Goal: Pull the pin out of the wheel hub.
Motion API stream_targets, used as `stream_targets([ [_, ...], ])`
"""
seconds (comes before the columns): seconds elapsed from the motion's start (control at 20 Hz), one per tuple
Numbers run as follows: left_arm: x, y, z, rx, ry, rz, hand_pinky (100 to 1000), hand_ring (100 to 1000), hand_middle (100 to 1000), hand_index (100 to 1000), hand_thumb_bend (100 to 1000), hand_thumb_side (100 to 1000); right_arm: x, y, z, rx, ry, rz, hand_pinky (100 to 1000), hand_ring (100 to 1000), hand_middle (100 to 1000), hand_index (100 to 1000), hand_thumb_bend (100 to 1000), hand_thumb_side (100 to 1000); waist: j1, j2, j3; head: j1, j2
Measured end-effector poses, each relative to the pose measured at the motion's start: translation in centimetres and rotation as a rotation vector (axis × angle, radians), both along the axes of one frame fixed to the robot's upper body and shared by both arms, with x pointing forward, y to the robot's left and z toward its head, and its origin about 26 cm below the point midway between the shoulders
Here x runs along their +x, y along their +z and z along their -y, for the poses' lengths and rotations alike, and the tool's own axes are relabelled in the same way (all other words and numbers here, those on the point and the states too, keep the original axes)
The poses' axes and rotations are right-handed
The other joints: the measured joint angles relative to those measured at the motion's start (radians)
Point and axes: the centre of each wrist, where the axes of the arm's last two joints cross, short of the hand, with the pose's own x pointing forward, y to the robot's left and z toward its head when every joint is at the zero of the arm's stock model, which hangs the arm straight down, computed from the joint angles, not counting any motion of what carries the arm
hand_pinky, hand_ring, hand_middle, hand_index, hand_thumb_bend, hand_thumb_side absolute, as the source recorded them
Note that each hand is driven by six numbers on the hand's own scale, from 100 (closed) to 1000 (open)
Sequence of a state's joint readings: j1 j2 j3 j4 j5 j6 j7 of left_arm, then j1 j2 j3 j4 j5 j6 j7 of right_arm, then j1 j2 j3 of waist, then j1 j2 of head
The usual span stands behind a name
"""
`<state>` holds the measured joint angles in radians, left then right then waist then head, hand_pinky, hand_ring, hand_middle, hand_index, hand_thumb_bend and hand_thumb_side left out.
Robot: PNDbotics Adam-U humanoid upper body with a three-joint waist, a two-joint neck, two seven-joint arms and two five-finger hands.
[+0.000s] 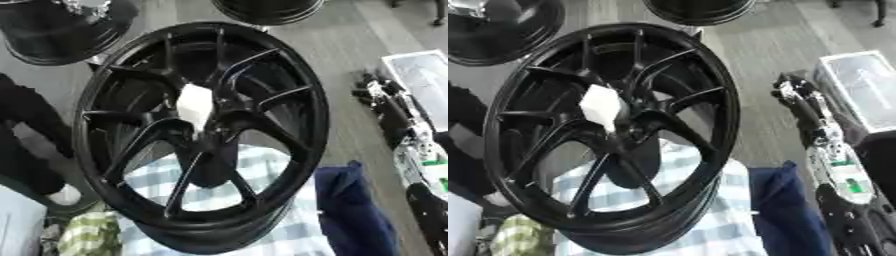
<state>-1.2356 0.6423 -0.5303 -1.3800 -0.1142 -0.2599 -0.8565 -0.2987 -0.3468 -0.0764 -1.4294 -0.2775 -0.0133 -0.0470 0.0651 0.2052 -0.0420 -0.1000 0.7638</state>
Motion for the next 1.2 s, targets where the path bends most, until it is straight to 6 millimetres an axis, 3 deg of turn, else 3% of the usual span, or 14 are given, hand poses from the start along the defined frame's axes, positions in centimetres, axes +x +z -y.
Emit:
stream_targets([
  [0.45, 0.5, -2.3, 1.7, 0.087, -0.006, -0.037, 873, 825, 784, 877, 412, 624, 0.0, 0.0, -0.1, -0.002, 0.007, -0.005, 908, 755, 688, 794, 150, 495, 0.002, 0.0, -0.004, 0.001, 0.0],
  [0.7, 0.8, -2.5, 1.8, 0.103, 0.019, -0.076, 873, 829, 783, 877, 459, 526, 0.0, -0.1, -0.1, -0.002, 0.009, -0.004, 907, 755, 688, 793, 151, 496, 0.002, 0.0, -0.004, 0.001, 0.0],
  [0.85, 0.9, -2.7, 1.9, 0.116, 0.03, -0.092, 886, 840, 784, 871, 598, 621, 0.0, -0.1, -0.1, -0.002, 0.009, -0.005, 907, 754, 688, 793, 152, 496, 0.002, 0.0, -0.004, 0.001, 0.0],
  [1.05, 0.8, -3.0, 2.2, 0.112, 0.01, -0.108, 907, 851, 780, 861, 659, 719, 0.0, -0.1, -0.1, -0.002, 0.009, -0.005, 907, 754, 687, 793, 153, 497, 0.002, 0.0, -0.004, 0.002, 0.0],
  [1.2, 0.6, -2.9, 2.4, 0.098, -0.013, -0.116, 908, 848, 762, 840, 668, 727, 0.0, -0.1, -0.1, -0.003, 0.011, -0.005, 907, 754, 687, 793, 153, 497, 0.002, 0.0, -0.004, 0.002, 0.0],
])
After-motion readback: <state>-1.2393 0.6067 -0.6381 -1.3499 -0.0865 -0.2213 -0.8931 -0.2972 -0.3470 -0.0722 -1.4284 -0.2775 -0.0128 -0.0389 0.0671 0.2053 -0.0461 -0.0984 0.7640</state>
